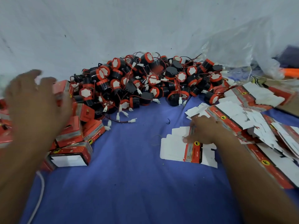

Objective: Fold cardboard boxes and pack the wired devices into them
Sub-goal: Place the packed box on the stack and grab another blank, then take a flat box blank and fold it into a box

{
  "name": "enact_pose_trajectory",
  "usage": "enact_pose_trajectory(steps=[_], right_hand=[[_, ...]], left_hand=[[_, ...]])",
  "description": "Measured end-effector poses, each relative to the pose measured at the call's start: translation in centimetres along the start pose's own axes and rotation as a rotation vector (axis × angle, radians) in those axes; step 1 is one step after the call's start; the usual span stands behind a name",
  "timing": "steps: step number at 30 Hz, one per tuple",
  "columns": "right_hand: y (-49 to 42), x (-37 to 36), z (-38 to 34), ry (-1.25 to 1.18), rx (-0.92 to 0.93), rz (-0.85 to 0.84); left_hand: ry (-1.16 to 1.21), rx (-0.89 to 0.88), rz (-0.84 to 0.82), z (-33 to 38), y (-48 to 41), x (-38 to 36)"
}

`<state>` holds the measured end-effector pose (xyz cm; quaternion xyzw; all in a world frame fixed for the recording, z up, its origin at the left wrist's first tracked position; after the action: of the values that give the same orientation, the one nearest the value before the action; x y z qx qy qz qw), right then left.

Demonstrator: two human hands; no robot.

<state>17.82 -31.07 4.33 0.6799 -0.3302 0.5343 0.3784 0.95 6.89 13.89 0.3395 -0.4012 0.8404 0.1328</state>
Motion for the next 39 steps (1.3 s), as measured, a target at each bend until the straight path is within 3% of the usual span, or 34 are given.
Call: enact_pose_trajectory(steps=[2, 5, 11, 13, 16, 19, 23, 28, 32, 36, 39], right_hand=[[0.0, 0.1, 0.2, -0.034, -0.022, 0.023], [0.4, 1.1, 0.9, -0.27, -0.012, 0.181], [1.8, 3.1, 2.3, -0.981, 0.049, 0.706], [1.6, 3.3, 1.2, -1.271, 0.041, 0.778], [0.8, 1.7, -2.8, -1.617, 0.033, 0.582], [0.3, -0.5, -7.3, -1.603, 0.07, 0.421], [0.2, -1.2, -9.9, -1.715, 0.136, 0.299], [1.0, -2.1, -11.2, -1.858, 0.353, -0.009], [1.6, -2.4, -12.1, -1.912, 0.488, -0.249], [1.7, -2.2, -12.2, -1.841, 0.585, -0.157], [2.0, -1.9, -12.5, -1.441, 0.718, 0.034]], left_hand=[[0.141, -0.172, 0.012, 3.0, 4.7, -0.7], [0.351, -0.261, -0.308, 6.6, 12.4, -3.5], [0.617, -0.119, -0.545, 8.1, 17.7, -7.4], [0.655, -0.115, -0.602, 8.0, 18.0, -7.9], [0.759, -0.005, -0.651, 7.5, 17.6, -8.5], [0.704, -0.034, -0.533, 6.9, 17.2, -8.8], [0.459, -0.2, -0.372, 6.0, 16.9, -8.9], [0.094, -0.224, -0.224, 5.9, 16.4, -8.6], [0.241, -0.317, -0.193, 6.2, 16.2, -8.1], [0.481, -0.232, -0.373, 5.4, 15.7, -8.3], [0.668, -0.03, -0.503, 5.3, 15.3, -7.8]])
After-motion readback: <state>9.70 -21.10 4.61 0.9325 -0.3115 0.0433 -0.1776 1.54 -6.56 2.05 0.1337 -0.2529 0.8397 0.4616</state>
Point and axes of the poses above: each hand's wrist, its own y-axis away from the middle knuckle, its own x-axis out of the back of the hand, z = x × y, the point moved 2 cm from there along -y, towards the middle knuckle, and after that the axes turned 15 degrees about x, right-handed, at the moved point
